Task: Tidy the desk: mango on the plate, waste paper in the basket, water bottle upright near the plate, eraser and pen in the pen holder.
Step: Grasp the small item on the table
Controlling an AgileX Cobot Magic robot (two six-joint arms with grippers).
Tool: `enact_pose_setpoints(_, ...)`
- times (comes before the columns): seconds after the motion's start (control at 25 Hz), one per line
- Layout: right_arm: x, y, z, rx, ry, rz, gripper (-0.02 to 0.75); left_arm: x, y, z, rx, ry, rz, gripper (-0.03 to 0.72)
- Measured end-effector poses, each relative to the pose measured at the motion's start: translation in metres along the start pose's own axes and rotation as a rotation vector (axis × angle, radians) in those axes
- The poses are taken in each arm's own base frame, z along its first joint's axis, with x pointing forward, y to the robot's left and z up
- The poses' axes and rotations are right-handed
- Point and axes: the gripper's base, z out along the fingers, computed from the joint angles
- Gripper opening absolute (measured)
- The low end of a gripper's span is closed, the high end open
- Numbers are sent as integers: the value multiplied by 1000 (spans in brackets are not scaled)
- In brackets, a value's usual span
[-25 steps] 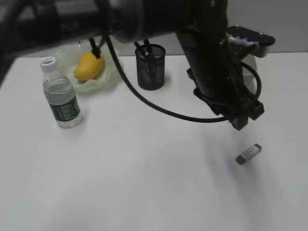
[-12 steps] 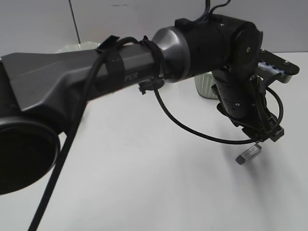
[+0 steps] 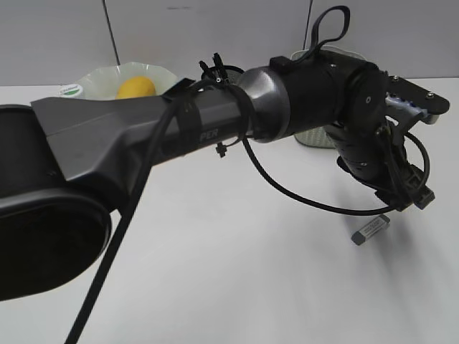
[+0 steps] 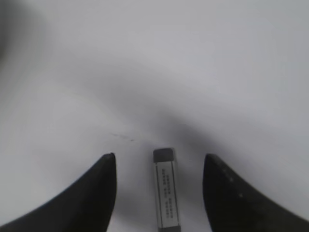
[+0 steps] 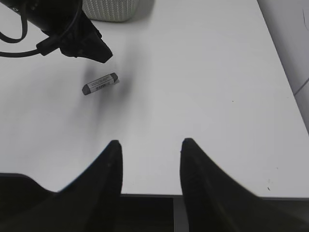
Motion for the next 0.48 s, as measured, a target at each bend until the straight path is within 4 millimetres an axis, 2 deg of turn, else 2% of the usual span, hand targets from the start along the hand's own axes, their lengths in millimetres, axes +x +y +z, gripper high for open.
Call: enact_pose_setpoints(0.48, 0, 0, 0, 0, 0, 0, 330, 20, 1, 34, 16, 58, -26, 417)
